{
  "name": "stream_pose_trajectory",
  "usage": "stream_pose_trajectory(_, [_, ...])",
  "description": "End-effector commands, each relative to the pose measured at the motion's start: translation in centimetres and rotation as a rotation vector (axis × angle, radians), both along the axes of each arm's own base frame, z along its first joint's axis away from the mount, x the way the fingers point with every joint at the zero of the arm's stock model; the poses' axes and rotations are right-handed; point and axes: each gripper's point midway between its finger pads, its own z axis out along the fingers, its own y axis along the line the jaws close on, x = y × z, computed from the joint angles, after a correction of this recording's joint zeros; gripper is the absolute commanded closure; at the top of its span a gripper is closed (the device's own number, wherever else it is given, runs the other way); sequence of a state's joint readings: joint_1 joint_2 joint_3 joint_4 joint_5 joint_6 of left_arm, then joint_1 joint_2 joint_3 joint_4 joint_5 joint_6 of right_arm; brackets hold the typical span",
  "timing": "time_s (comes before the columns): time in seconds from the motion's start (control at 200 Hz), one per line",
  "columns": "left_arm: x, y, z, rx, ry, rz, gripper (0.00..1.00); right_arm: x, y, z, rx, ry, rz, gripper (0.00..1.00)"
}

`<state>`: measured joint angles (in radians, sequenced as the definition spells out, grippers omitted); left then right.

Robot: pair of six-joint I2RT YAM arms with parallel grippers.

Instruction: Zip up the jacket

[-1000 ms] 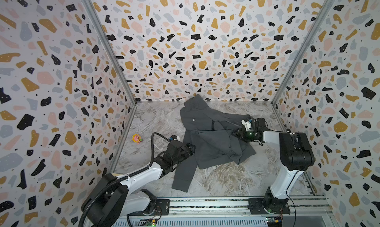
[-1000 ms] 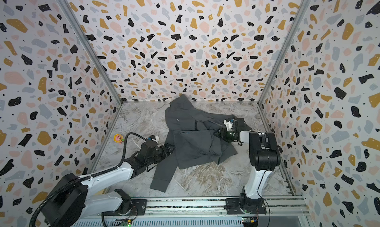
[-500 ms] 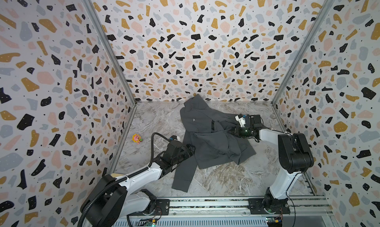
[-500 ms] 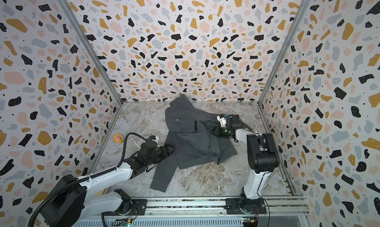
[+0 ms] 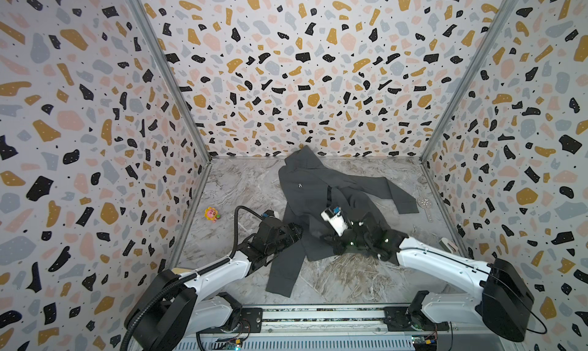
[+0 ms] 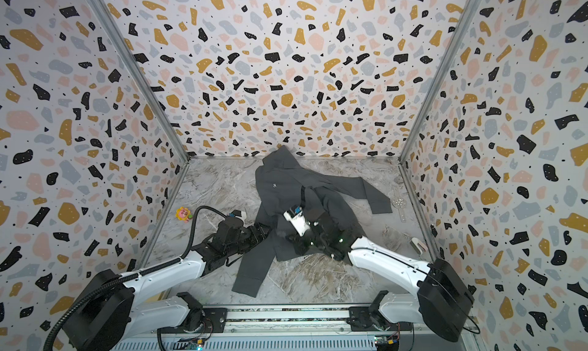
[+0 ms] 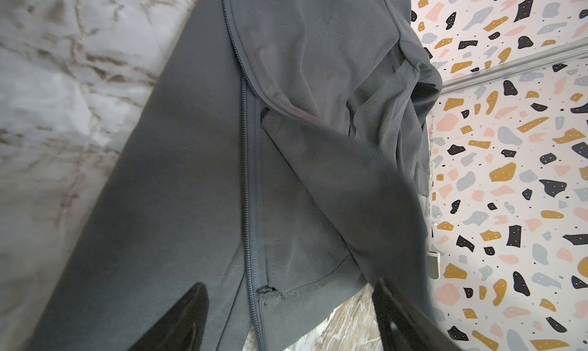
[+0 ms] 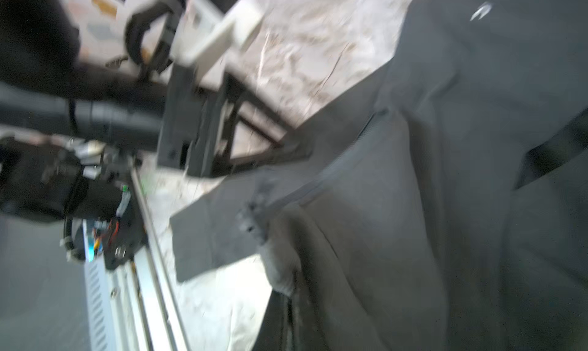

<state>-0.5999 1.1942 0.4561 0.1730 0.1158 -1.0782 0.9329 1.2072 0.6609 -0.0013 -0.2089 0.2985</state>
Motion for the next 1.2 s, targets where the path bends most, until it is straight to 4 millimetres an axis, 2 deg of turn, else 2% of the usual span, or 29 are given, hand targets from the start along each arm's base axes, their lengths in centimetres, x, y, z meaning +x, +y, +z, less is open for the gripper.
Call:
stream_pose_trajectory(0.0, [-1.6, 0.3, -0.9, -0.022, 0.065, -0.002, 0.17, -0.9, -2.1, -2.5, 0.008, 0.024, -0.197, 0.84])
stream_pose_trajectory(0.07, [-2.3, 1.0, -0.8, -0.014, 0.066, 0.01, 0.17, -3.1, -2.0, -2.8, 0.051, 0.075, -0.182, 0.67])
stream_pose_trajectory(0.135, [-2.7, 1.7, -0.7, -0.001, 0.056, 0.022, 0.17, -4.1, -1.8, -2.3, 0.085, 0.109, -0.171, 0.51])
stream_pose_trajectory(0.265, [-3.5, 2.3, -1.3, -0.009, 0.064, 0.028, 0.16, -3.9, -1.8, 0.5, 0.159, 0.116, -0.19, 0.44])
stream_pose_trajectory(0.36, [-4.2, 2.0, -2.2, -0.035, 0.095, 0.02, 0.2, -3.8, -1.3, 2.4, 0.232, 0.139, -0.17, 0.44])
stream_pose_trajectory(0.461, [-4.4, 1.9, -2.2, -0.058, 0.096, 0.022, 0.25, -2.8, -1.3, 2.5, 0.251, 0.2, -0.217, 0.46])
stream_pose_trajectory(0.591, [-4.6, 1.2, -1.7, -0.087, 0.088, 0.014, 0.29, -2.3, -0.3, 0.9, 0.187, 0.281, -0.242, 0.5])
stream_pose_trajectory(0.751, [-5.0, -1.0, -1.4, -0.106, 0.103, -0.052, 0.3, -2.2, 1.1, -1.0, 0.112, 0.364, -0.25, 0.52])
stream_pose_trajectory(0.876, [-5.4, -2.2, -1.8, -0.086, 0.12, -0.081, 0.31, -2.2, 1.5, -1.8, 0.097, 0.404, -0.261, 0.52])
stream_pose_trajectory(0.946, [-5.5, -2.1, -2.4, -0.046, 0.13, -0.076, 0.33, -2.1, 1.5, -2.0, 0.102, 0.41, -0.268, 0.52])
stream_pose_trajectory(1.197, [-6.3, -4.0, -3.7, -0.02, 0.167, -0.129, 0.39, -3.0, 1.8, -4.9, 0.064, 0.509, -0.29, 0.59])
